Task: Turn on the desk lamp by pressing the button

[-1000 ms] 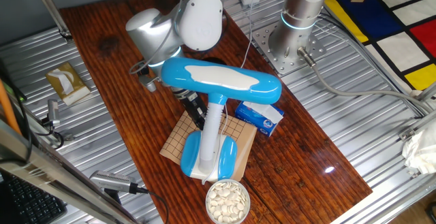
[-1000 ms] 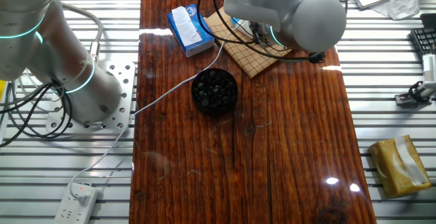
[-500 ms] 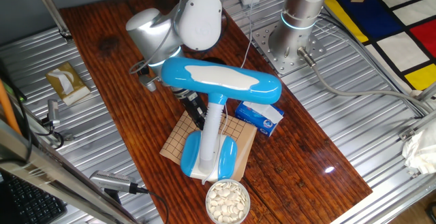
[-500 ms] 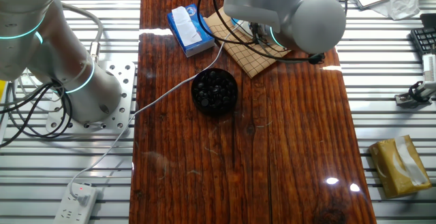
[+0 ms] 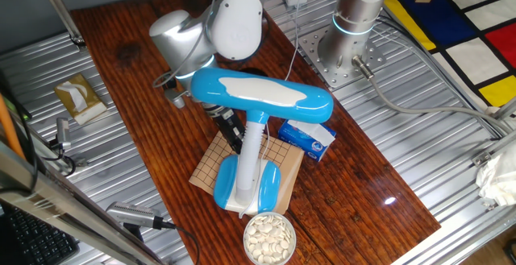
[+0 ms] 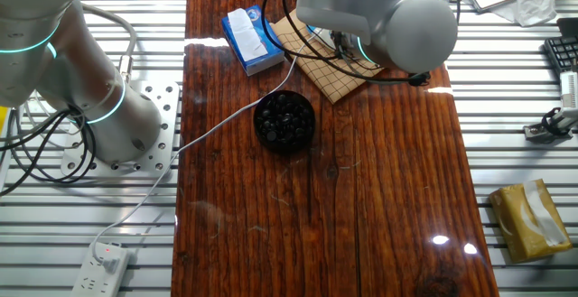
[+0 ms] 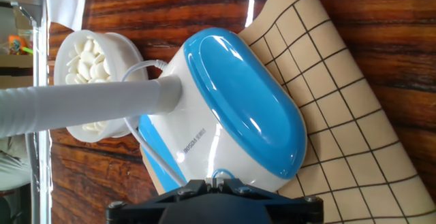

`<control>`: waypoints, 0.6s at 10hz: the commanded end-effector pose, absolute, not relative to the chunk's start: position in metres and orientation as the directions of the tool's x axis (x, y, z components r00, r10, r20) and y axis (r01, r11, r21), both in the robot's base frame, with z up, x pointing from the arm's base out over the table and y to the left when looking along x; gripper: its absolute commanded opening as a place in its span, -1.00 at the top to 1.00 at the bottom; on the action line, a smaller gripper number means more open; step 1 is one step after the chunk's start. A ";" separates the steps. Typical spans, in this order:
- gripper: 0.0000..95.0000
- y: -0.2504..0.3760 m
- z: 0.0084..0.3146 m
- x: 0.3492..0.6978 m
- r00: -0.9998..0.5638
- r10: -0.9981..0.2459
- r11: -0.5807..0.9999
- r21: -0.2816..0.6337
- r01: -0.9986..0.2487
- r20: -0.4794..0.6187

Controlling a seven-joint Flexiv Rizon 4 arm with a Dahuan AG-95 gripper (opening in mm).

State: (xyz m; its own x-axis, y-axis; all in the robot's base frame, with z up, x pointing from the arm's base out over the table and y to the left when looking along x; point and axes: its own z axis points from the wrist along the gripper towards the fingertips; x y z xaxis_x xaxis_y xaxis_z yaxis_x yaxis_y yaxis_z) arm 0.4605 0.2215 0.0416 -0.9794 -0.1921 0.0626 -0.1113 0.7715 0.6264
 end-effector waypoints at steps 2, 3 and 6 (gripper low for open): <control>1.00 0.221 0.037 0.461 -0.980 -0.192 0.769 0.629 -0.113 0.059; 1.00 0.221 0.037 0.461 -0.980 -0.192 0.764 0.635 -0.112 0.057; 1.00 0.217 0.047 0.460 -0.980 -0.192 0.763 0.637 -0.111 0.058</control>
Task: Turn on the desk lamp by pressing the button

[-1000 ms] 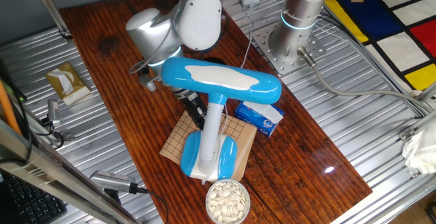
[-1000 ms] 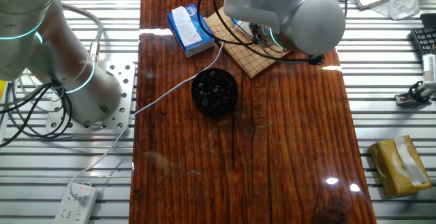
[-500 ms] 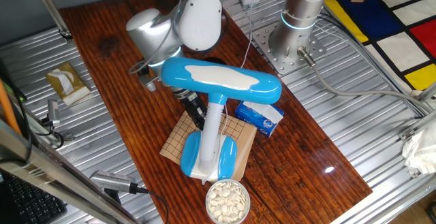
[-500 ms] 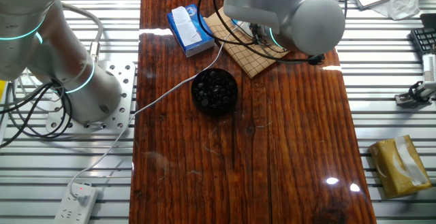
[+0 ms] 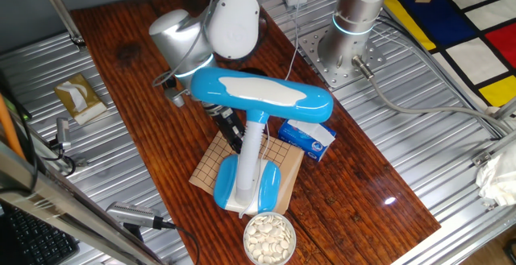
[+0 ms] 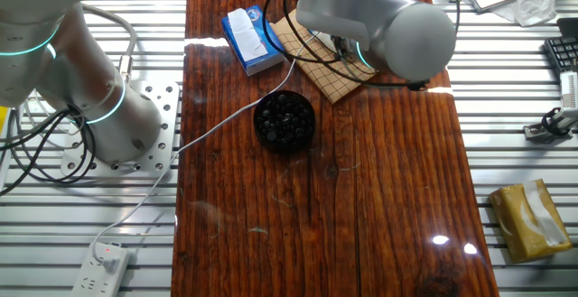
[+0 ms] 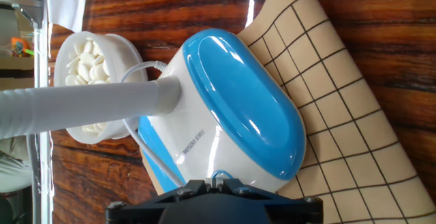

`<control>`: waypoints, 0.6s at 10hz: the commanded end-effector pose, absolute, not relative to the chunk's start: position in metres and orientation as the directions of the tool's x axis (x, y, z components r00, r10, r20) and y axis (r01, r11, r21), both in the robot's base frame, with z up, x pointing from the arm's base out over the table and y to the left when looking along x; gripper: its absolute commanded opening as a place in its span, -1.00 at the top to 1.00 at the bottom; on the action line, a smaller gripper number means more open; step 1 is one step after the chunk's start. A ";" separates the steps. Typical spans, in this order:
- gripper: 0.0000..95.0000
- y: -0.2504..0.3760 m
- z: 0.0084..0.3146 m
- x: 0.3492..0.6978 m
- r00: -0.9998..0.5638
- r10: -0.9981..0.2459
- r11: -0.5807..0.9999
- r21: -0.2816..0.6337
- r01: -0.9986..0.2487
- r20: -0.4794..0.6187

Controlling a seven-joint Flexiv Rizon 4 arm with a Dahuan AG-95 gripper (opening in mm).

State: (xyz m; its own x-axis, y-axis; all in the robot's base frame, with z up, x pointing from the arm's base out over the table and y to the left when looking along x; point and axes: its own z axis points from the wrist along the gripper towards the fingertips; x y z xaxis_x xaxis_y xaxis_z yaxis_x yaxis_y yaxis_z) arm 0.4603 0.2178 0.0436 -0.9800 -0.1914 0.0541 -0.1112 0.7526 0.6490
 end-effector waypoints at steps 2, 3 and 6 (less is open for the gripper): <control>1.00 0.216 0.048 0.460 -0.979 -0.198 0.767 0.631 -0.121 0.052; 1.00 0.216 0.049 0.460 -0.979 -0.200 0.767 0.629 -0.124 0.051; 1.00 0.206 0.058 0.460 -0.976 -0.209 0.768 0.627 -0.130 0.054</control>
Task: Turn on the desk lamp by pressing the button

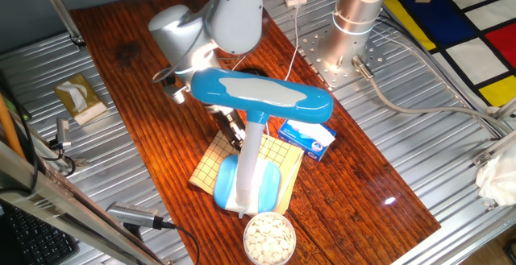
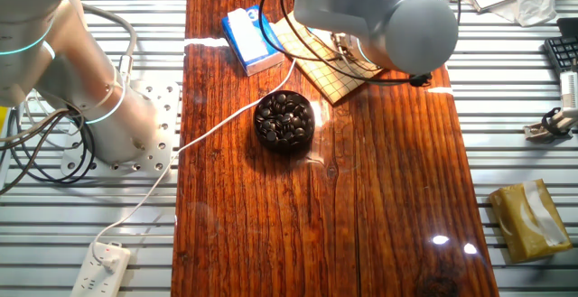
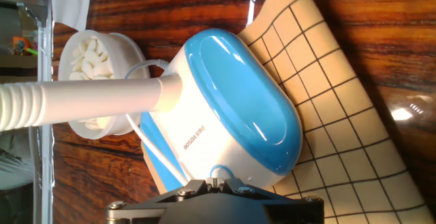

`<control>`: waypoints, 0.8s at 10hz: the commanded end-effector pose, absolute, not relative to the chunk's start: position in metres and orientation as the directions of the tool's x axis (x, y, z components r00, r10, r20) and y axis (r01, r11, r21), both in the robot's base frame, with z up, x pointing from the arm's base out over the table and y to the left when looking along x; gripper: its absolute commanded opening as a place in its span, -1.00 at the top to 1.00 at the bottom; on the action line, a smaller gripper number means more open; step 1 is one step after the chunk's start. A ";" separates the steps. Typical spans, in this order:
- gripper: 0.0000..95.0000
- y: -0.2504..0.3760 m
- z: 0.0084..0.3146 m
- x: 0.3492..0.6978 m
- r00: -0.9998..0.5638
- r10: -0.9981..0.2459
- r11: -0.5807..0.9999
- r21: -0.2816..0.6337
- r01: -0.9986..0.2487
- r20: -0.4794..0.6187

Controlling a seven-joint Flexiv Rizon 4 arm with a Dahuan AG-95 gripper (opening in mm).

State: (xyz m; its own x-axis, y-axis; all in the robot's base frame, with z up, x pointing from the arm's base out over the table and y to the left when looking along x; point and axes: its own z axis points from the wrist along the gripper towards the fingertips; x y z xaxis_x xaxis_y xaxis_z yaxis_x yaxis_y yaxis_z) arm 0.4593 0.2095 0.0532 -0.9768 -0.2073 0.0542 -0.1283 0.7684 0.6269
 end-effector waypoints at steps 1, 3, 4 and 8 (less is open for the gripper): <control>1.00 0.202 0.061 0.461 -0.976 -0.211 0.770 0.626 -0.128 0.060; 1.00 0.198 0.064 0.463 -0.974 -0.216 0.773 0.620 -0.132 0.062; 1.00 0.197 0.065 0.463 -0.974 -0.215 0.778 0.615 -0.132 0.063; 1.00 0.193 0.068 0.465 -0.970 -0.235 0.799 0.581 -0.153 0.068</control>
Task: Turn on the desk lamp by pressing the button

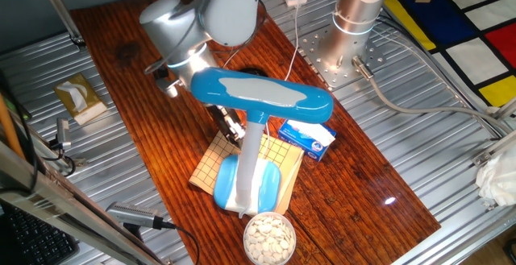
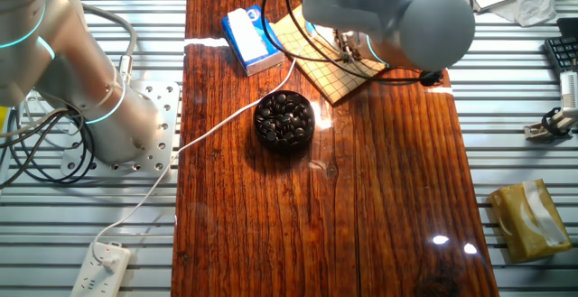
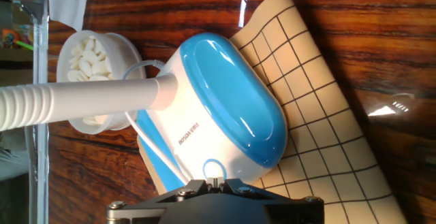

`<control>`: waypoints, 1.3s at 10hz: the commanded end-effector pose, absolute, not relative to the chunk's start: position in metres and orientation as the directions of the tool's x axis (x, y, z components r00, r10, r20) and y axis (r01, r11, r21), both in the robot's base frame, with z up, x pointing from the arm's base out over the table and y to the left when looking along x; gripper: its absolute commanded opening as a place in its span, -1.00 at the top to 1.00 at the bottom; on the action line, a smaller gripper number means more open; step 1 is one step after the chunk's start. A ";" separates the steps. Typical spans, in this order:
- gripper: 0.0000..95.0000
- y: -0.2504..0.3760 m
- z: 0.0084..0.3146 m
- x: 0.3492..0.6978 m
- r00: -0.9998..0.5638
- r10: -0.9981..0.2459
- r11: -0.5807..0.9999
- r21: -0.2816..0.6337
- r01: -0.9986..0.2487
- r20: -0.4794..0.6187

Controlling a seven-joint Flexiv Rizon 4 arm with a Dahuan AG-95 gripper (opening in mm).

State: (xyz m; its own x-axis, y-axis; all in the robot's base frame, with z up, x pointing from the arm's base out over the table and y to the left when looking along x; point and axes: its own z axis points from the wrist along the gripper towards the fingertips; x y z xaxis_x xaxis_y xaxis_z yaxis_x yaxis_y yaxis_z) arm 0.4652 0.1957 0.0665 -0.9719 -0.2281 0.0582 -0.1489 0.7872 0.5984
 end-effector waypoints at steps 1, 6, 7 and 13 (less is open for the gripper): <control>1.00 0.191 0.070 0.465 -0.968 -0.240 0.799 0.581 -0.157 0.068; 1.00 0.173 0.087 0.478 -0.955 -0.291 0.828 0.518 -0.217 0.065; 1.00 0.169 0.090 0.479 -0.954 -0.293 0.828 0.517 -0.219 0.066; 1.00 0.165 0.089 0.482 -0.948 -0.310 0.846 0.475 -0.241 0.071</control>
State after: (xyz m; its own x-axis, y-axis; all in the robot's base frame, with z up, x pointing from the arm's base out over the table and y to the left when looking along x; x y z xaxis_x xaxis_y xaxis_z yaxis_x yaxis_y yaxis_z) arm 0.4831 0.1651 0.0887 -0.9478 -0.3105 0.0722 -0.2416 0.8476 0.4725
